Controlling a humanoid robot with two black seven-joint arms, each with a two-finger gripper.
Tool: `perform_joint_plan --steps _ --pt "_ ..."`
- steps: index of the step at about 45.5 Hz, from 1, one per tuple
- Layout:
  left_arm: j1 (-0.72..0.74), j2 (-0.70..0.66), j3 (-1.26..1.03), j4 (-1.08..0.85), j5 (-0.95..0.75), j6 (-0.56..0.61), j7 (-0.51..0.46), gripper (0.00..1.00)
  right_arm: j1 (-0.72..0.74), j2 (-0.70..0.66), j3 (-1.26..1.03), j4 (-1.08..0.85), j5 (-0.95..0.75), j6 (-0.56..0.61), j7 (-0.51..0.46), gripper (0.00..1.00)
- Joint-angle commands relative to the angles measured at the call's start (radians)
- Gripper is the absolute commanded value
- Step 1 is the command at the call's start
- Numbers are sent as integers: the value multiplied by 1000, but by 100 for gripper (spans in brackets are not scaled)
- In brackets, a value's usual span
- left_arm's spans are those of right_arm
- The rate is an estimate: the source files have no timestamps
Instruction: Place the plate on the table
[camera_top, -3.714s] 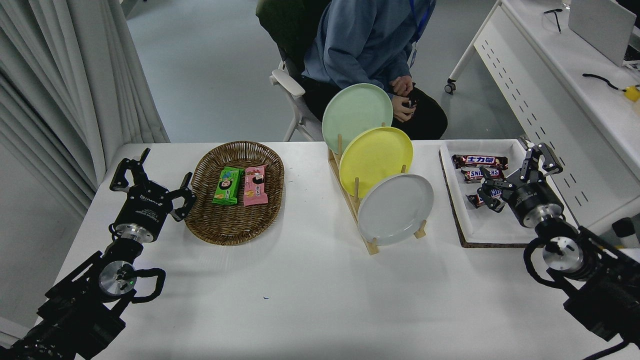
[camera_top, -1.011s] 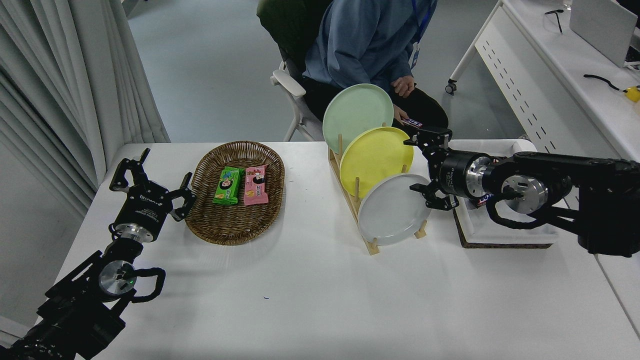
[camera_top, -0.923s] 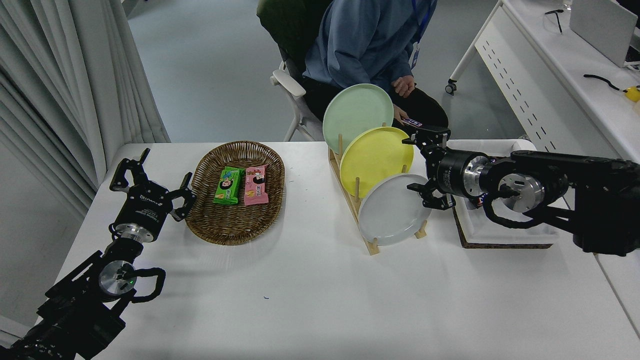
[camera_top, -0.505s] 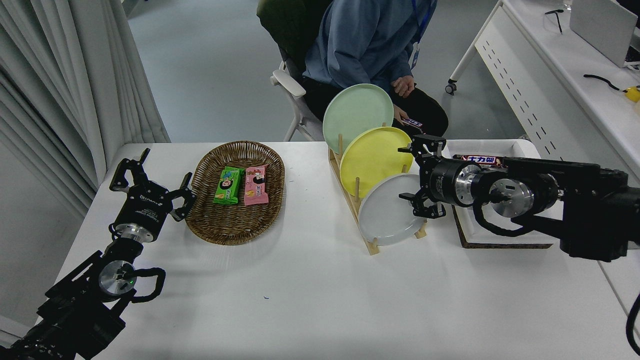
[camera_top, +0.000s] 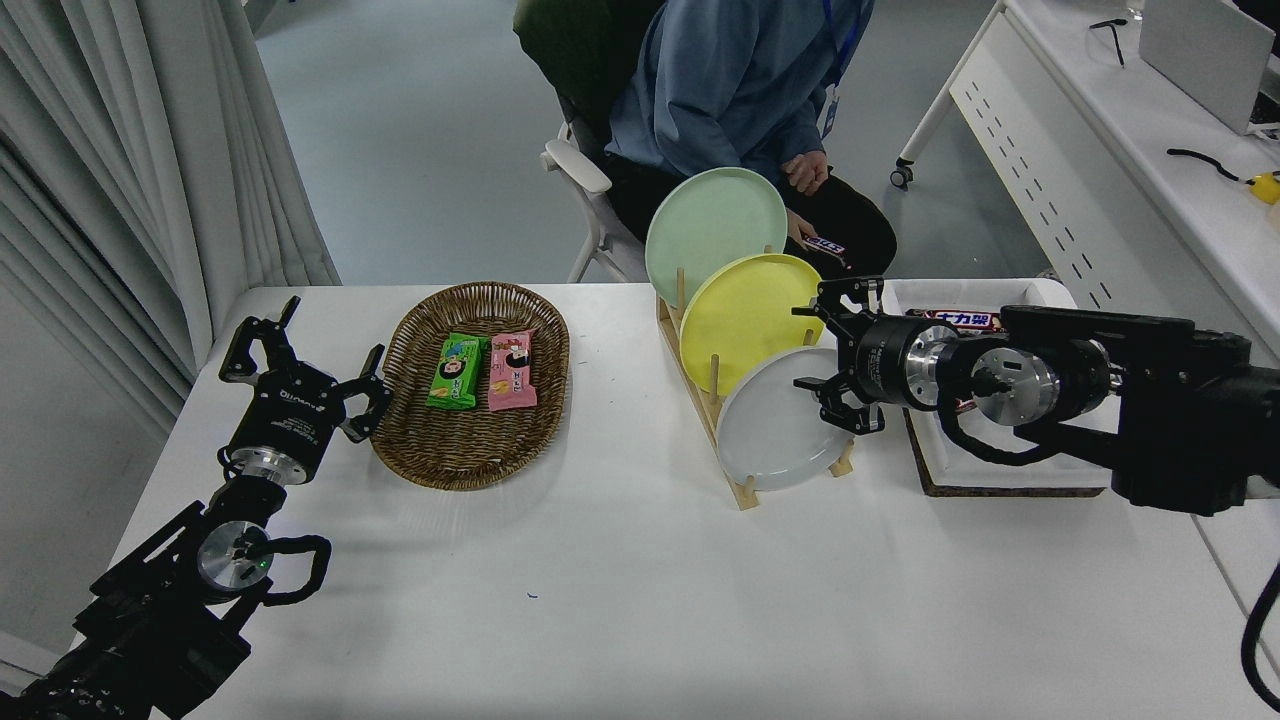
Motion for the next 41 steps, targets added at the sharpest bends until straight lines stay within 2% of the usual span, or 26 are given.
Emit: perform_joint_plan --steps 1,41 --pt "0 0 0 1 0 1 0 100 15 -2 1 0 2 -3 -64 60" --pt "0 0 0 1 0 0 0 100 26 -3 9 -23 -5 -44 -71 45"
